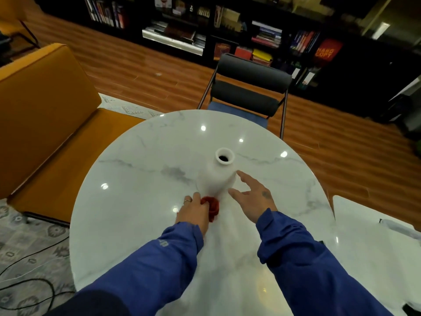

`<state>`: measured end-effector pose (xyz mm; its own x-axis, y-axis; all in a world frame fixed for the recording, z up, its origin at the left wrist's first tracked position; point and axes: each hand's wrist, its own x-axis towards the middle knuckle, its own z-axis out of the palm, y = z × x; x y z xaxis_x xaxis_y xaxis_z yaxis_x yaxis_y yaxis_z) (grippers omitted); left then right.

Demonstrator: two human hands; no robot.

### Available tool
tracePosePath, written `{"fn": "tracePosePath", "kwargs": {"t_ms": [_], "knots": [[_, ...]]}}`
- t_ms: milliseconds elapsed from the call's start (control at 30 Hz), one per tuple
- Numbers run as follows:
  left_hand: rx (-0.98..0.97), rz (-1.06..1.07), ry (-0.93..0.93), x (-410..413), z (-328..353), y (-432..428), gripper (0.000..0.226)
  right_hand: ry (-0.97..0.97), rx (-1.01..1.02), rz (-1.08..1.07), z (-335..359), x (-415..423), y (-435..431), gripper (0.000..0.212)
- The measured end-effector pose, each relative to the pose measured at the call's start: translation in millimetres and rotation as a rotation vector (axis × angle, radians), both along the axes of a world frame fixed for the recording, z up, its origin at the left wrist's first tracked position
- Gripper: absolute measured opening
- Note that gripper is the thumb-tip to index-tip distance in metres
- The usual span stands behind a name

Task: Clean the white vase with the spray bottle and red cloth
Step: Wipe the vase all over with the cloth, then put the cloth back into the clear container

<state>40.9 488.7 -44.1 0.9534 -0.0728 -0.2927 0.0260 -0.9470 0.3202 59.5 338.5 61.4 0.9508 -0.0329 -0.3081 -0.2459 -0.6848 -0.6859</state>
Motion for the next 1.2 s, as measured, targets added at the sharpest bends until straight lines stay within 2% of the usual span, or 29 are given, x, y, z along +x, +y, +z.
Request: {"fn": "tracePosePath", "kwargs": {"t_ms": [100,167,300,400,500,567,633,733,900,1000,1200], "knots": [[0.020,0.098,-0.035,12.2,3.6,30.9,0.030,0.010,-0.001,-0.027,-4.6,-14.2,-7.7,0.057],[-0.040,0.200,-0.024,19.3,11.9,42.1,0.025,0.023,0.021,-0.053,-7.8,-22.6,-11.2,0.054],[-0.522,0.506,0.024,16.6,36.2,50.2,0.023,0.042,0.043,-0.086,-10.3,-38.9,-14.4,0.043],[-0.720,0.492,0.091,5.8,57.1,50.8,0.016,0.068,0.105,-0.083,-12.5,-52.3,-13.3,0.029],[-1.106,0.480,0.203,-6.8,90.6,39.8,0.009,0.095,0.199,-0.047,-6.2,-64.2,-10.5,0.032],[-1.316,0.463,0.302,-9.7,112.7,30.0,0.019,0.103,0.357,-0.081,7.6,-65.9,-8.5,0.041],[-1.428,0.396,0.350,-7.1,133.8,17.3,0.026,0.102,0.567,-0.161,26.4,-66.8,-13.1,0.045],[-1.468,0.279,0.368,-0.9,161.0,-4.0,0.027,0.050,0.715,-0.227,51.6,-68.2,-28.5,0.042],[-1.401,0.095,0.350,3.7,191.4,-44.2,0.021,-0.098,0.778,-0.281,87.2,-75.9,-53.7,0.041],[-1.344,-0.006,0.299,1.5,207.5,-85.4,0.017,-0.230,0.644,-0.315,97.2,-84.1,-78.8,0.046],[-1.281,-0.177,0.219,-14.6,223.7,-186.4,0.018,-0.409,0.235,-0.549,98.0,-98.7,-151.1,0.062]]}}
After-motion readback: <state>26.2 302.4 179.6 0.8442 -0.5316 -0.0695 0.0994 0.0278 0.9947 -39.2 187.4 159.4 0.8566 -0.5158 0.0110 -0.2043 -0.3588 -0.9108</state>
